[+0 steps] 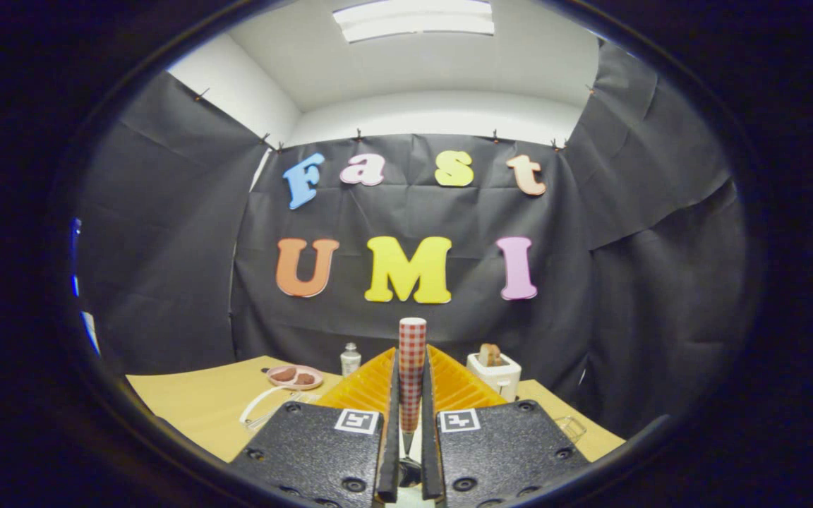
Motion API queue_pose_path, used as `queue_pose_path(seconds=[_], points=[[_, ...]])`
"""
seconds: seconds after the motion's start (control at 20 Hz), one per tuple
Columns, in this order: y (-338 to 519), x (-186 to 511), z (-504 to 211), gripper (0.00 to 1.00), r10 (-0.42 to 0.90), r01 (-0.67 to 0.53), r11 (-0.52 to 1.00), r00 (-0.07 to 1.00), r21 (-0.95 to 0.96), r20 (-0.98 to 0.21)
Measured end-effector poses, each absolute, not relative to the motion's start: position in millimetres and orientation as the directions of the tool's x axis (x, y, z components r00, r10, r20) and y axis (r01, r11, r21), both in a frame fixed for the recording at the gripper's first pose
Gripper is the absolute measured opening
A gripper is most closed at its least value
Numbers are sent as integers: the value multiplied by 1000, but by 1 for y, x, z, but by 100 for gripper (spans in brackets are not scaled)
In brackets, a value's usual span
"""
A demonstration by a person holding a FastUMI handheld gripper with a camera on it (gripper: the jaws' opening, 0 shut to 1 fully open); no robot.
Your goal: Take the plate from the dish rack, then take the spoon from the basket and place it into the plate.
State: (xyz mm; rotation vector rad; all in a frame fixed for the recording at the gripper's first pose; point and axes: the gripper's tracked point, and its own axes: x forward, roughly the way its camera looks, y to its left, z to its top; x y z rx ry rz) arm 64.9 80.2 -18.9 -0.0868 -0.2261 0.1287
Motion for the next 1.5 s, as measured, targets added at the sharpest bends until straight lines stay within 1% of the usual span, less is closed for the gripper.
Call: queue_pose_path(seconds=[0.1, 0.3, 0.4, 0.5, 0.65, 0.7, 0.8, 1.0, 1.3, 1.45, 1.5], points=[[114, 58, -51, 19, 166, -145, 984, 961, -108, 221], [146, 61, -120, 19, 161, -147, 984, 976, -104, 147], [146, 64, -148, 19, 131, -123, 989, 985, -85, 109], [138, 65, -166, 19, 87, -78, 993, 990, -89, 108], [131, 67, -194, 19, 72, -69, 997, 996, -46, 61], [127, 67, -198, 19, 68, -66, 997, 996, -37, 55], [116, 67, -196, 19, 43, -40, 999, 995, -36, 87], [111, 64, -198, 20, 44, -40, 999, 993, -37, 112], [100, 56, -196, 23, 33, -17, 993, 989, -113, 144], [96, 55, -201, 29, 37, -24, 993, 993, -114, 114], [93, 55, -202, 34, 36, -25, 994, 994, -105, 103]])
